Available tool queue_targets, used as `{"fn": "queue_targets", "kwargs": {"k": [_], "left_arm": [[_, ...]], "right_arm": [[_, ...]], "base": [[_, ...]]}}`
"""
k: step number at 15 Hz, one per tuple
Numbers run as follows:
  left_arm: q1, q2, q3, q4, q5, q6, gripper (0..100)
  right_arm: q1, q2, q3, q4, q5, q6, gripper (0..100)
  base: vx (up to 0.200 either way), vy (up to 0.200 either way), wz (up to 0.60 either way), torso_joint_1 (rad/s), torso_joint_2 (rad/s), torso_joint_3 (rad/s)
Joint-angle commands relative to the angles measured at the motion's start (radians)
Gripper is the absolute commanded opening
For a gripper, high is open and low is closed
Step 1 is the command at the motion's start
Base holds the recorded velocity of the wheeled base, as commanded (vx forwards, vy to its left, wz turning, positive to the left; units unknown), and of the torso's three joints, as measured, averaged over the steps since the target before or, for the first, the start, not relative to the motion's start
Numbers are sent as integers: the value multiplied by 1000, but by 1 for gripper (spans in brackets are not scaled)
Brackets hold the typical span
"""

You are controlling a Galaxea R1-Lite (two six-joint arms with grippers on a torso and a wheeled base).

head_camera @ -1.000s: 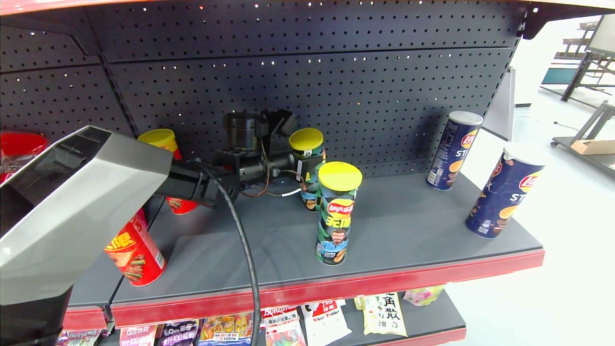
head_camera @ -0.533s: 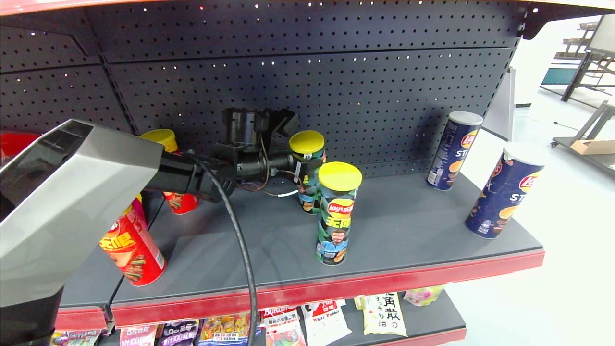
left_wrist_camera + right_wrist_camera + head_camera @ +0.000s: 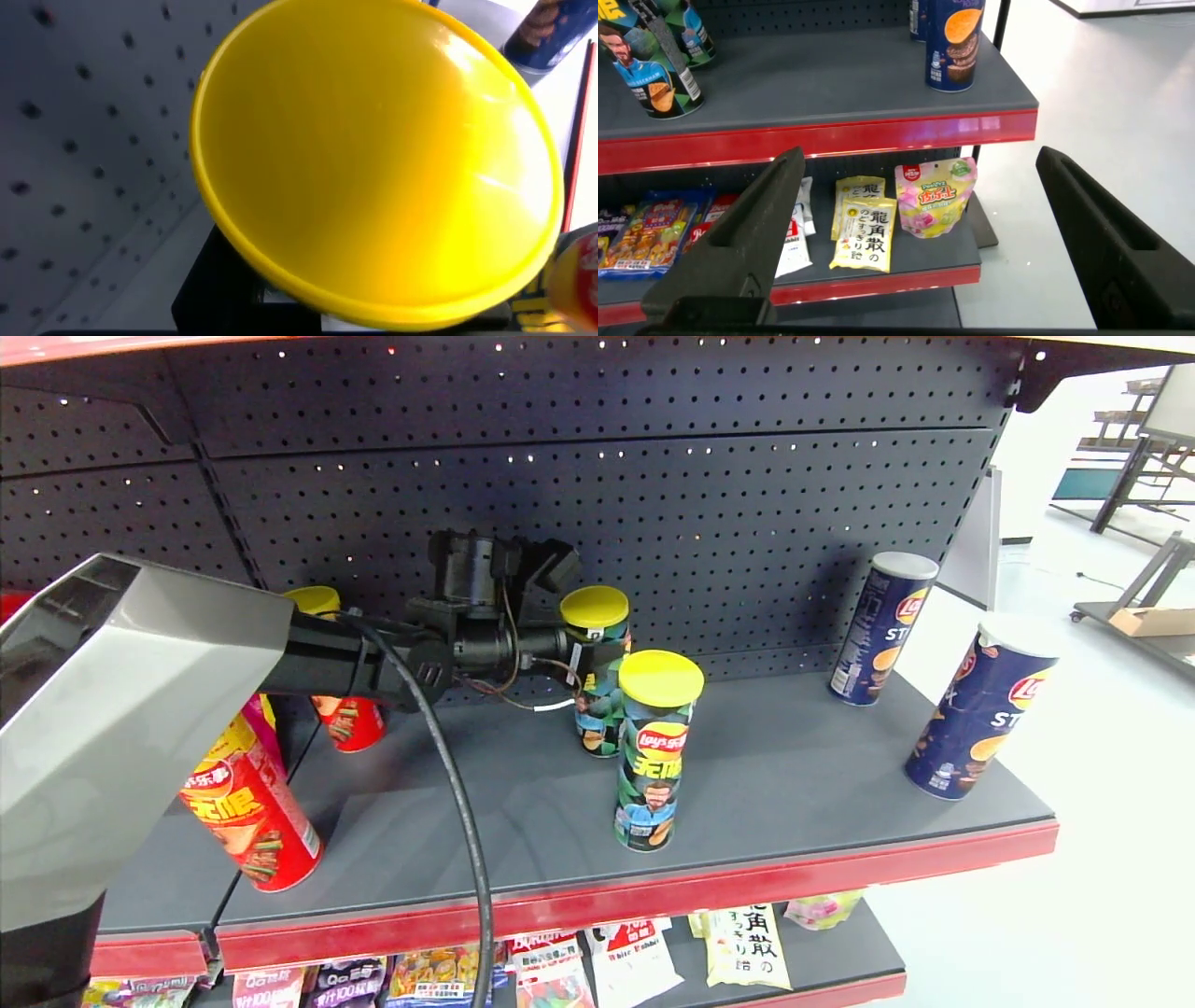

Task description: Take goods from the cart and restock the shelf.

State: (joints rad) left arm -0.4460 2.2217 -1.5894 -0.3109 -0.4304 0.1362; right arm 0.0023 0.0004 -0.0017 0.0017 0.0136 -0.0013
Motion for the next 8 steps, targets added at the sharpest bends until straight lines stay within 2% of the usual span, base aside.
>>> {"fn": "queue_targets", "kwargs": {"k": [1,8], "left_arm": [[3,-2,-1,-1,-2,0,0],[1,38,-4,-1,-8,20,0]], "right_arm": [[1,0,0,0,0,0,100],[-1,0,0,0,0,0,100]], "base": [[0,0,0,0,0,0],[0,0,0,0,0,0]]}}
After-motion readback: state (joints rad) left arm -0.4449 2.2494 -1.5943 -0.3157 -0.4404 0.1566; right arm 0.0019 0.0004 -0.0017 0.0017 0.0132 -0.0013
